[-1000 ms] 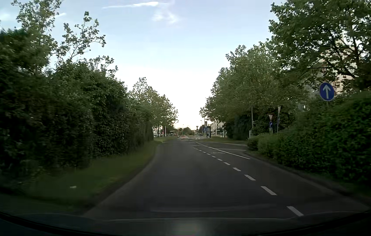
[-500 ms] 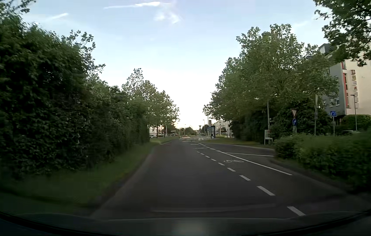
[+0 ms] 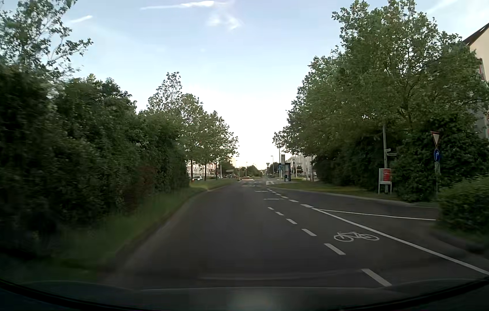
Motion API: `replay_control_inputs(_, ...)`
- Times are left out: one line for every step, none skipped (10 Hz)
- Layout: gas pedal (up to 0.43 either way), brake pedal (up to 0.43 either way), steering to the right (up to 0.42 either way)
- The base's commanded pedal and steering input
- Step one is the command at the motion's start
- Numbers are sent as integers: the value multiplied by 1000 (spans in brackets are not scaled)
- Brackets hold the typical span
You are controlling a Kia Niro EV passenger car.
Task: Follow the waypoints while adhering to traffic rules and regulations
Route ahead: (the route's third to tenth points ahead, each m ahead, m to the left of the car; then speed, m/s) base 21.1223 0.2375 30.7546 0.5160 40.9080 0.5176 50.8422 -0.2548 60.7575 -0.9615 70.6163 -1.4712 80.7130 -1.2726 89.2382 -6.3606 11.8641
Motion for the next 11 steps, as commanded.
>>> replay_control_inputs(0, 0, -6)
replay_control_inputs(0, 0, -4)
replay_control_inputs(0, 0, -4)
replay_control_inputs(0, 0, -4)
replay_control_inputs(0, 0, -4)
replay_control_inputs(0, 0, -4)
replay_control_inputs(0, 0, -4)
replay_control_inputs(0, 6, -4)
replay_control_inputs(0, 12, -1)
replay_control_inputs(0, 24, 0)
replay_control_inputs(0, 37, 0)
